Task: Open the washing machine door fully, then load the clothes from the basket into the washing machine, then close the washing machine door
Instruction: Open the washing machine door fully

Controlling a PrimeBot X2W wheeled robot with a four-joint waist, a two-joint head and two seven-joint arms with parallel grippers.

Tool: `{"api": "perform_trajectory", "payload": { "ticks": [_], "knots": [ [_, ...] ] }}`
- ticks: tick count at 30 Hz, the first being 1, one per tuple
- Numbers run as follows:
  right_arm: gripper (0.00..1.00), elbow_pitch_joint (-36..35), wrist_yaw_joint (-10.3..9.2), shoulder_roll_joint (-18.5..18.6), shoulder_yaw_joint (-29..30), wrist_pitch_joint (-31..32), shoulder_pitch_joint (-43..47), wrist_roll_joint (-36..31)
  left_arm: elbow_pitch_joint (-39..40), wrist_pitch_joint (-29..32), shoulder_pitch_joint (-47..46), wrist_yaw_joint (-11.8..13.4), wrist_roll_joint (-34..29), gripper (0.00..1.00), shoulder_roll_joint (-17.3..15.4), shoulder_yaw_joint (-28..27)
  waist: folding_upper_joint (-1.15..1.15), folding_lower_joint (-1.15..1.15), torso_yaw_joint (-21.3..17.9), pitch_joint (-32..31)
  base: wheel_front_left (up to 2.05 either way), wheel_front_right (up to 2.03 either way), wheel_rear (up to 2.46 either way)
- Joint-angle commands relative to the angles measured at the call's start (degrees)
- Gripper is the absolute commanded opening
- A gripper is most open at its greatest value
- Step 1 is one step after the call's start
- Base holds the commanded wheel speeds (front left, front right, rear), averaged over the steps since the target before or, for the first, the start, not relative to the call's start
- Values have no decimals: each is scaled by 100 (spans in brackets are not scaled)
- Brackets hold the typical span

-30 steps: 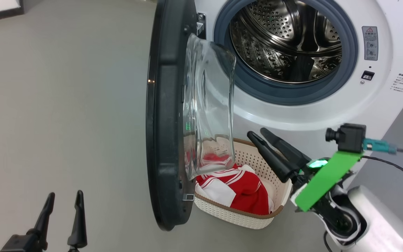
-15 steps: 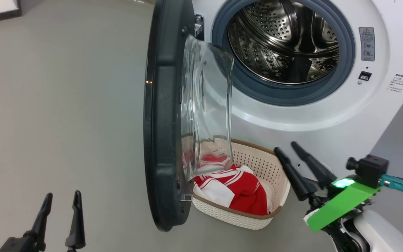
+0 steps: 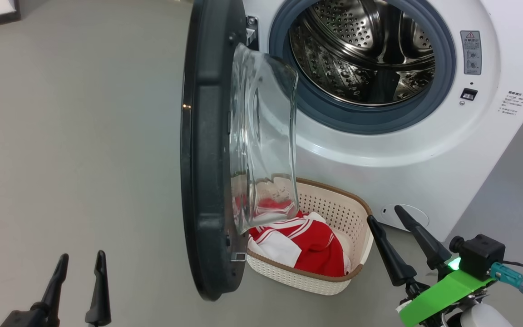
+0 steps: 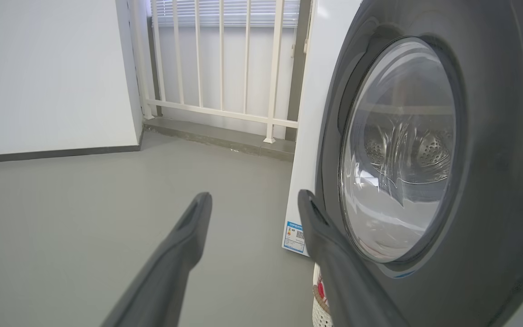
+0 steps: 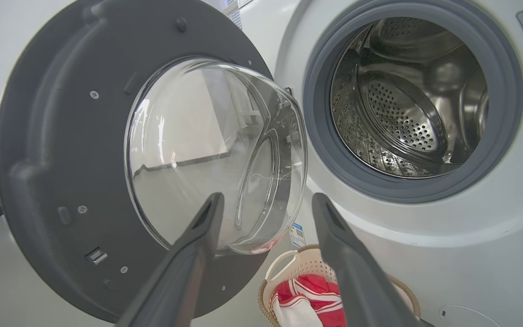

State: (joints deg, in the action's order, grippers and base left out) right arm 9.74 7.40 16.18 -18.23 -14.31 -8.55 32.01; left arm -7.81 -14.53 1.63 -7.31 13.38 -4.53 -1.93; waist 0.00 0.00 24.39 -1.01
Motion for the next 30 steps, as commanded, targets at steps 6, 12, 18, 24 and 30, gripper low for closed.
{"api": "perform_trajectory", "payload": {
  "ticks": [6, 12, 18, 24, 30],
  "knots": [
    [100, -85, 9, 10, 15, -68, -12, -213, 109, -47, -162, -17, 53, 100, -73, -194, 0, 0, -27, 7, 0, 0, 0],
    [100, -67, 9, 26, 62, -68, -25, -268, 107, -47, -173, -17, 60, 100, -60, -206, 0, 0, -40, 7, 0, 0, 0],
    [100, -51, 9, 14, 104, -69, -16, -312, 91, -47, -171, -17, 57, 100, -47, -215, 0, 0, -48, -11, 0, 0, 0],
    [100, -25, 9, 2, 111, -69, -17, -333, 66, -47, -179, -17, 51, 100, -40, -217, 0, 0, -59, -17, 0, 0, 0],
    [100, -7, 9, 4, 128, -69, -15, -366, 47, -47, -191, -17, 41, 100, -38, -206, 0, 0, -64, -10, 0, 0, 0]
  ]
}}
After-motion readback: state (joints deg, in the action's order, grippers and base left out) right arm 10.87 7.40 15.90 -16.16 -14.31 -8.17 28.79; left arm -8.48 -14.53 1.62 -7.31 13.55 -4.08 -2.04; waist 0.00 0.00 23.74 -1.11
